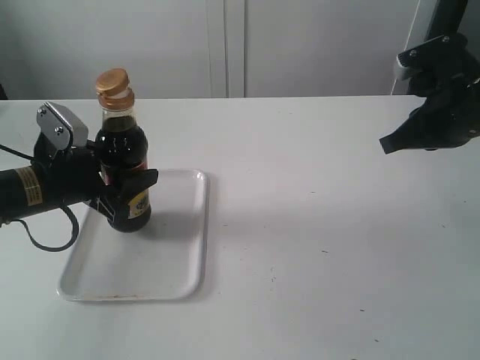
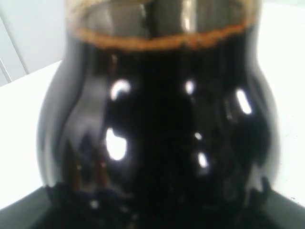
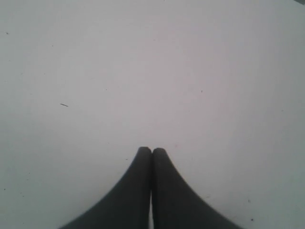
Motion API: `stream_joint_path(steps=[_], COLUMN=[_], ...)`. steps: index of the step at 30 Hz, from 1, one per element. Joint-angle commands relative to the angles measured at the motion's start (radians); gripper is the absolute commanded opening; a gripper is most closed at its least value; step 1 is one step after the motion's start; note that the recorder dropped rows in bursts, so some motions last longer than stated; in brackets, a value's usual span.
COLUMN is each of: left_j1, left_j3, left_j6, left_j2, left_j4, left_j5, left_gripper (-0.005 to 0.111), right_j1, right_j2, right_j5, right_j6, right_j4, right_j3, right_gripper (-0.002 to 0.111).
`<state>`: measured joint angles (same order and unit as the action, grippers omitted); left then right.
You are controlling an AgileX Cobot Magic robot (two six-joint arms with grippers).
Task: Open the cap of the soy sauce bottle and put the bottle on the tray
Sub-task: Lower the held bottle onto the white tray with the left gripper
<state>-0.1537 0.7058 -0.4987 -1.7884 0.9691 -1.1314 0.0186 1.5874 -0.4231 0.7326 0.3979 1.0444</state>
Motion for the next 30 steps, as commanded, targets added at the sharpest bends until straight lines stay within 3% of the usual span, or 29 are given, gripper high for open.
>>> stream_joint_path(steps=[1,23,26,30], left_j1=[0.002,0.002,0.002,0.002], left_j3=[0.004,0.006,0.006,0.006], left_j6=[0.006,0.016,0.016,0.016], left_j2=[0.031,-0.036,-0.036,-0.036], left_j4=[-0.037,-0.095,-0.093,-0.093], left_j5=[-0.090,-0.090,-0.090,-0.090], left_gripper=[0.000,0.001,0.015,0.048], right_j1=[-0.007,-0.007,-0.007,-0.007], right_j2=[-0.002,-0.002,-0.002,-0.002], right_j5=[-0.004,-0.016,-0.018,-0.018], right_j6=[-0.003,-0.003,-0.003,-0.003], right_j4=[0.000,0.000,0.000,0.000], right_j3=[0.001,0.001,0.001,0.001], right_gripper=[0.000,0.000,0.000,0.000])
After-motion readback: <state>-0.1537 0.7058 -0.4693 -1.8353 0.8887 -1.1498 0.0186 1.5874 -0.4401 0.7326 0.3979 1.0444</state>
